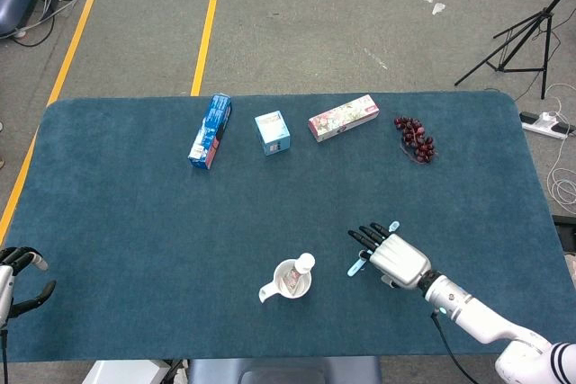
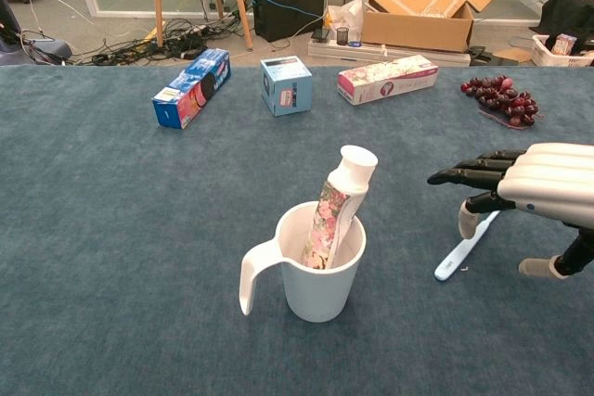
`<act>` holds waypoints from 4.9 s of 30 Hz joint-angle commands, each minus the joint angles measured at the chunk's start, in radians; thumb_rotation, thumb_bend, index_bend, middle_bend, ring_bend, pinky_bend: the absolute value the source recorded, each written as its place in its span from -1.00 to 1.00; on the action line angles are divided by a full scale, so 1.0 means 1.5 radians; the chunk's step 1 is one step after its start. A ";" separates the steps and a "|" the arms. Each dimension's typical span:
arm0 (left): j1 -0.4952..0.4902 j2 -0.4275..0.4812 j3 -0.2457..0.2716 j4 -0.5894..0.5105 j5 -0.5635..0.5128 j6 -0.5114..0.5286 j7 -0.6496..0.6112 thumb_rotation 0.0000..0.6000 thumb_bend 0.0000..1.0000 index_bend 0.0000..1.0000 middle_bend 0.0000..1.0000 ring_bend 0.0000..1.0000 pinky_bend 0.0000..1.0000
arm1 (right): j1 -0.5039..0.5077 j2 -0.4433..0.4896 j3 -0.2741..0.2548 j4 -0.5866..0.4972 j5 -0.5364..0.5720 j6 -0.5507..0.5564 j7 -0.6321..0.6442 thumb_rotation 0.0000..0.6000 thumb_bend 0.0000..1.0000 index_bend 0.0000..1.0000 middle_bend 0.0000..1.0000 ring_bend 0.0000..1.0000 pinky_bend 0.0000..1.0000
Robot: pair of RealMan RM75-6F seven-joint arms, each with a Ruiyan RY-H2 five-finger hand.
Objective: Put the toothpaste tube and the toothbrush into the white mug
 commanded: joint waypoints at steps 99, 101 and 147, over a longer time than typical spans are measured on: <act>0.000 0.001 0.002 -0.003 0.002 -0.002 0.004 1.00 -0.50 0.01 -0.19 -0.38 -0.34 | -0.066 -0.100 0.095 0.097 -0.022 0.084 0.019 1.00 -0.58 0.16 -0.97 -1.00 -0.78; 0.000 0.001 0.002 -0.003 0.001 -0.002 0.004 1.00 -0.50 0.01 -0.19 -0.38 -0.34 | -0.066 -0.096 0.097 0.091 -0.024 0.086 0.017 1.00 -0.58 0.16 -0.97 -1.00 -0.78; -0.004 -0.004 0.004 -0.001 -0.004 -0.012 0.016 1.00 -0.50 0.01 -0.19 -0.38 -0.34 | -0.061 0.040 0.179 -0.144 -0.043 0.165 0.023 1.00 -0.58 0.16 -0.94 -1.00 -0.78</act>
